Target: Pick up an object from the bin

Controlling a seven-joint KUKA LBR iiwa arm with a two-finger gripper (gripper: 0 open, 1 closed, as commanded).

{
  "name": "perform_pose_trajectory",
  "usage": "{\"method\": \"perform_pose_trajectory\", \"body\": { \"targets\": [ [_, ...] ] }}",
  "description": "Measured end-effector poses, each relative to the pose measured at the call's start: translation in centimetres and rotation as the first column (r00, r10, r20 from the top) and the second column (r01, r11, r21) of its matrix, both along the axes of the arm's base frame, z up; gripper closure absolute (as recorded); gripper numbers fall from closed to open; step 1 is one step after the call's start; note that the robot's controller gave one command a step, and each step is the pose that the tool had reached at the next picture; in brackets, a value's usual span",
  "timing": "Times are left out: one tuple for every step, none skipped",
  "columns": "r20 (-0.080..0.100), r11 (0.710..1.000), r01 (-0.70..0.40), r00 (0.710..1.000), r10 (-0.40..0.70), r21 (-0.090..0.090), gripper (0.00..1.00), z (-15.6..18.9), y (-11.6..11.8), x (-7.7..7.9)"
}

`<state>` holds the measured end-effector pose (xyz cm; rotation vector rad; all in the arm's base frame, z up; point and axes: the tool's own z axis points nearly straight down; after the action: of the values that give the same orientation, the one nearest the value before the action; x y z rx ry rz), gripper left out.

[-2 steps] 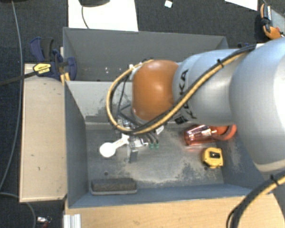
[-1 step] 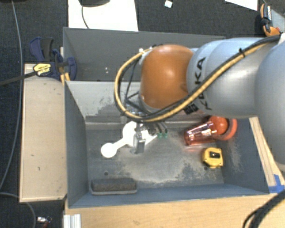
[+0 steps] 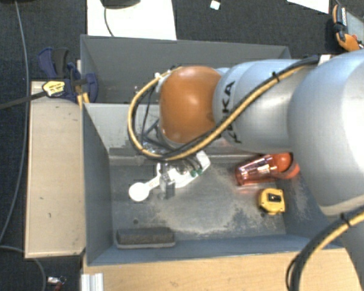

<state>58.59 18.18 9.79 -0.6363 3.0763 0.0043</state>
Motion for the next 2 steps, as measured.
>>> {"method": "perform_pose_trajectory", "body": {
  "targets": [
    [0.019,0.962,0.271,0.962,-0.272,0.011,0.0,-2.8,-3.0,-0.6],
    [0.006,0.984,-0.181,0.984,0.181,0.002,1.0,-2.7,-2.4,0.4]
  ]
}}
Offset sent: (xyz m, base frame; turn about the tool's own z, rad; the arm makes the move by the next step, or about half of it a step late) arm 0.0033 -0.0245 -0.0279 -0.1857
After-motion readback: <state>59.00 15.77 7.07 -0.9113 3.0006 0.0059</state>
